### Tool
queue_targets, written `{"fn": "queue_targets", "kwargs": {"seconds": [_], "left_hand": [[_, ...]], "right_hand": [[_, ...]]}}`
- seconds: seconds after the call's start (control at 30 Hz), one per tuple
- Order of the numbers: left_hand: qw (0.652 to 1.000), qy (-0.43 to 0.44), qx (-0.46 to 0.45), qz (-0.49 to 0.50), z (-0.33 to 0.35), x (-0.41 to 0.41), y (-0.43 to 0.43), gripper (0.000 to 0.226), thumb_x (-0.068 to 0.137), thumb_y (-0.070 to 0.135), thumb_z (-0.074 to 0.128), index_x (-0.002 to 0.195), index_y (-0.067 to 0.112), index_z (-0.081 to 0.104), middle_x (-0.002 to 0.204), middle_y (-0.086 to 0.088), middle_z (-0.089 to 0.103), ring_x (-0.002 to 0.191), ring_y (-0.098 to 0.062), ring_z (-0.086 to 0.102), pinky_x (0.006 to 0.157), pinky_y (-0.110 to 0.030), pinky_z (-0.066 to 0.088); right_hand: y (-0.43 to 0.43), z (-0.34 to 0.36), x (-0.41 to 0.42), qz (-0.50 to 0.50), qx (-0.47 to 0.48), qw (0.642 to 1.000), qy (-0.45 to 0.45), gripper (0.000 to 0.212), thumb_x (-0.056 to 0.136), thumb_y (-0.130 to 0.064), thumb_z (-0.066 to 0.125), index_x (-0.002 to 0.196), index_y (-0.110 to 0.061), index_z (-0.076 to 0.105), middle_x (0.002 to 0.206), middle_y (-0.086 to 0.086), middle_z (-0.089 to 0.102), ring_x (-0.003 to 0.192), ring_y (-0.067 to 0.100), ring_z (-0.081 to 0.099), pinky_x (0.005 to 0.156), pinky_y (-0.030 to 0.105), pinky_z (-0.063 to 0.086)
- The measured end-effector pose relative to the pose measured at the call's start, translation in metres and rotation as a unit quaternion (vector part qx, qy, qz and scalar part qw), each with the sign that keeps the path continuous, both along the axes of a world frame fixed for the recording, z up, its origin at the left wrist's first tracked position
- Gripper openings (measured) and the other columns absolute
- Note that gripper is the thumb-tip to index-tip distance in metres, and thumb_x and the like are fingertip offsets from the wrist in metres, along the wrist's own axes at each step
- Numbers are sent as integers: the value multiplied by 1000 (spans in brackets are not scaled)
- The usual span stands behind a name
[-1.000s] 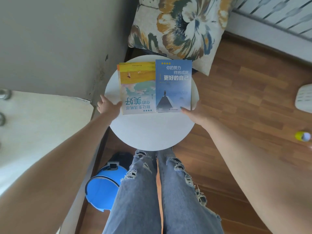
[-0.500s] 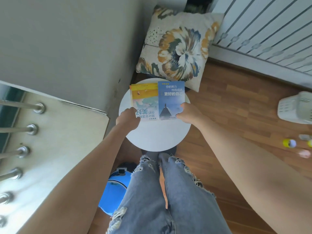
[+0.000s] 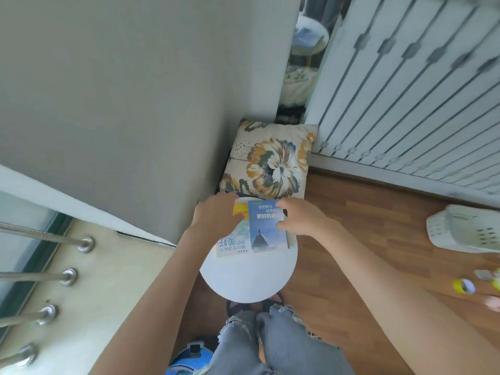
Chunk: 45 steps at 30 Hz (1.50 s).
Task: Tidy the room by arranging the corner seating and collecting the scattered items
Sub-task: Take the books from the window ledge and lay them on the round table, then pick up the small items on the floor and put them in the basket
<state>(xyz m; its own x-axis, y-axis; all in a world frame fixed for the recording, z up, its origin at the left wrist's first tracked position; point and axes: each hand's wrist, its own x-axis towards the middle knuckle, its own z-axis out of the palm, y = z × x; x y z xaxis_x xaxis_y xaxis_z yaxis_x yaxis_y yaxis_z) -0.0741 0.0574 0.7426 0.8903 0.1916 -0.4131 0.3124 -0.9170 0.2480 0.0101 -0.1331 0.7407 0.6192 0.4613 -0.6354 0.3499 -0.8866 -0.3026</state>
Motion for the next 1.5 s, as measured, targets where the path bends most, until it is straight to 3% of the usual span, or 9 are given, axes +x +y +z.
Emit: {"fn": "queue_targets", "kwargs": {"seconds": [0.07, 0.17, 0.3, 0.53, 0.8, 1.5], "left_hand": [[999, -46, 5, -1, 27, 6, -5, 43, 90, 43, 56, 128, 26, 49, 125, 2, 55, 112, -22, 54, 88, -35, 44], [996, -92, 6, -6, 60, 12, -11, 37, 89, 43, 56, 122, 28, 53, 115, 4, 59, 105, -20, 56, 82, -32, 44], [990, -130, 30, -43, 100, 25, -16, 40, 91, 44, 54, 126, 27, 51, 121, 4, 58, 109, -20, 56, 85, -33, 44], [975, -195, 59, -84, 163, 50, -24, 46, 92, 46, 51, 135, 28, 46, 131, 6, 53, 118, -17, 52, 90, -30, 40], [953, -269, 70, -119, 221, 70, -33, 48, 93, 48, 50, 136, 28, 43, 134, 6, 51, 119, -17, 51, 90, -31, 40], [895, -396, 61, -194, 303, 94, -46, 49, 92, 49, 50, 136, 28, 45, 134, 7, 52, 115, -17, 52, 87, -32, 42]], "right_hand": [[-3, 27, 5, -1, 14, 1000, -17, 59, 90, -25, 60, 144, -18, 39, 141, 2, 49, 120, 22, 55, 94, 35, 47], [-9, 62, 14, 12, 20, 999, -46, 59, 88, -30, 61, 143, -21, 41, 141, 0, 49, 116, 20, 54, 80, 30, 42], [-15, 106, 26, 17, 30, 995, -89, 65, 86, -30, 65, 145, -22, 38, 145, 0, 45, 128, 22, 47, 97, 34, 44], [-30, 170, 40, 0, 54, 987, -150, 67, 86, -31, 65, 146, -23, 36, 141, 0, 49, 125, 22, 49, 100, 41, 43], [-47, 231, 48, -23, 85, 971, -222, 68, 89, -32, 64, 149, -26, 32, 148, -3, 42, 132, 18, 43, 105, 34, 39], [-73, 292, 33, -116, 125, 925, -339, 67, 89, -39, 64, 147, -33, 32, 146, -11, 42, 130, 10, 45, 104, 35, 40]]}}
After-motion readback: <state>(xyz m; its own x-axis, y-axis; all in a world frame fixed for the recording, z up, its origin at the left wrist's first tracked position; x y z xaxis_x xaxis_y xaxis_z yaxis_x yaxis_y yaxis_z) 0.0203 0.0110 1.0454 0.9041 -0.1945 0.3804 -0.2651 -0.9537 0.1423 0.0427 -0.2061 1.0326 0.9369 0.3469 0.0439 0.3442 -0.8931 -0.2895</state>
